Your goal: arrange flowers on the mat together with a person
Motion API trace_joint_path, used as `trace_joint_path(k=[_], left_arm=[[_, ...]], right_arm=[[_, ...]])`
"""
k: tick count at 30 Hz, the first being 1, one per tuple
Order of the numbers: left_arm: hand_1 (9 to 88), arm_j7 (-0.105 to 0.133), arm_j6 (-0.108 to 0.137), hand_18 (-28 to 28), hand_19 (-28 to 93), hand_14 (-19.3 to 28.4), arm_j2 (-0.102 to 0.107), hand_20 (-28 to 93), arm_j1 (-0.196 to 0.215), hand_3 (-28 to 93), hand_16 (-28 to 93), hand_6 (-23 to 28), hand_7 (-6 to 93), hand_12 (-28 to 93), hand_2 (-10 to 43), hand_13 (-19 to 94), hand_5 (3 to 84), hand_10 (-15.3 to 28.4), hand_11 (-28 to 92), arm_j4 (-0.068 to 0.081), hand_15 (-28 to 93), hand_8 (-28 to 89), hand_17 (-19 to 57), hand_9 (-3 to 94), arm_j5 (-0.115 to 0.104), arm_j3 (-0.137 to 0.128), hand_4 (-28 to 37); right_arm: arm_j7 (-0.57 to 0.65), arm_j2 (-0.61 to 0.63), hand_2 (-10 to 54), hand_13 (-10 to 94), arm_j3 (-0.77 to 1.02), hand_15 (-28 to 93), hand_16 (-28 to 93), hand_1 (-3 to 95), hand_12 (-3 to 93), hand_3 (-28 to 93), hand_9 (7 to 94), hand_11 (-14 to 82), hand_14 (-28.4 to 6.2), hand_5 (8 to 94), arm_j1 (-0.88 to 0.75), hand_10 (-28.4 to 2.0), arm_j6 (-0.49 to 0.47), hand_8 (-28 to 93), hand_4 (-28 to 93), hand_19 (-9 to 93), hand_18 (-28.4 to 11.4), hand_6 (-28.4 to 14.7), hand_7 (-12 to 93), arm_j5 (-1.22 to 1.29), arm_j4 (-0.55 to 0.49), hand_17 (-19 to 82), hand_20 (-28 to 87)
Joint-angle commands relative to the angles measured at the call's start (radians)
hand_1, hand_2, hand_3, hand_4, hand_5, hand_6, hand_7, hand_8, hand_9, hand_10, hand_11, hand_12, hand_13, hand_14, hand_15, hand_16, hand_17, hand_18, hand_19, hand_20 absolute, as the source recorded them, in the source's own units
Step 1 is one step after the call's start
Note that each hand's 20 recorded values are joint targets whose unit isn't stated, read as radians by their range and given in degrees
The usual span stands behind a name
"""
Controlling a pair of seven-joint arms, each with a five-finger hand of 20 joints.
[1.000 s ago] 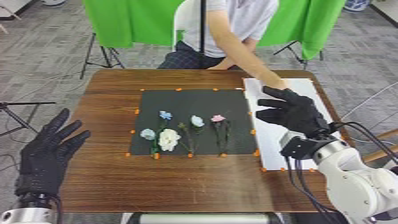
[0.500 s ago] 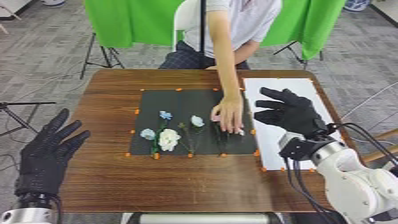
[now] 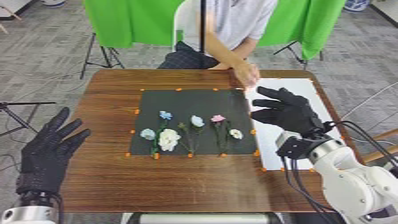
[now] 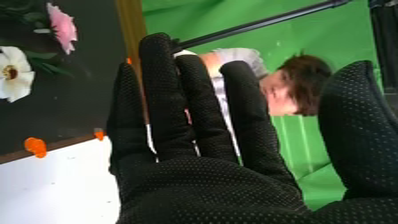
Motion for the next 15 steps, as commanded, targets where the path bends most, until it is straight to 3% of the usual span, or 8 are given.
trace_joint_path(k=[1,3,6,11,12,15], left_arm=[[17.6,-0.022,-0.012,17.6,36,21.6,-0.017,16,-0.004,75,-4,4.2,10.2,13,8.3,20,30.0,14.4,17,0.008,44,-8,-9.9,28.6,0.02,0.013,-28.3],[17.7,-0.03,-0.015,17.6,36,21.6,-0.024,16,-0.005,75,-4,4.2,10.2,13,8.3,20,30.0,14.4,17,0.008,44,-8,-9.9,28.7,0.023,0.012,-28.3],[17.6,-0.014,-0.01,17.6,36,21.7,-0.012,16,0.004,75,-4,4.2,10.2,13,8.3,20,30.0,14.4,17,0.007,44,-8,-9.9,28.7,0.014,0.012,-28.3],[17.6,-0.028,-0.017,17.6,36,21.7,-0.027,16,-0.006,75,-4,4.2,10.1,13,8.3,20,30.0,14.4,17,0.01,44,-8,-10.0,28.7,0.028,0.013,-28.3],[17.6,-0.015,-0.012,17.6,36,21.7,-0.017,16,-0.001,75,-4,4.2,10.2,13,8.3,20,30.0,14.4,17,0.009,44,-8,-10.0,28.7,0.017,0.015,-28.3],[17.6,-0.029,-0.017,17.6,36,21.7,-0.03,16,-0.005,75,-5,4.2,10.2,13,8.4,20,30.0,14.5,17,0.008,44,-8,-10.0,28.7,0.028,0.013,-28.3]], right_arm=[[-0.004,0.004,4.6,43,0.003,45,10,23.5,15.3,74,48.4,14.0,-18.5,47.5,-0.01,-18.8,-0.013,-12,-24,57,-22.6,-1.9,14,-0.001,0.001,11,13],[-0.003,0.003,4.6,43,0.006,45,10,23.5,15.3,74,48.4,14.0,-18.4,47.5,-0.014,-18.8,-0.012,-12,-25,57,-22.6,-1.8,14,0.002,0.0,11,13],[-0.014,0.011,4.6,43,0.001,45,10,23.5,15.3,73,48.5,14.1,-18.4,47.5,-0.014,-18.8,-0.007,-12,-24,57,-22.6,-1.8,14,0.006,0.001,11,13],[-0.011,0.013,4.7,43,-0.008,45,10,23.5,15.3,73,48.6,14.2,-18.5,47.6,-0.002,-18.8,-0.003,-12,-24,57,-22.6,-1.8,14,0.01,0.005,11,13],[-0.008,0.012,4.7,43,-0.011,46,10,23.5,15.3,74,48.6,14.2,-18.5,47.6,0.003,-18.8,-0.001,-12,-24,57,-22.6,-1.8,14,0.01,0.006,11,13],[-0.004,0.007,4.8,43,-0.007,46,10,23.6,15.3,73,48.7,14.3,-18.5,47.6,0.001,-18.8,-0.004,-12,-24,57,-22.6,-1.8,14,0.008,0.005,11,13]])
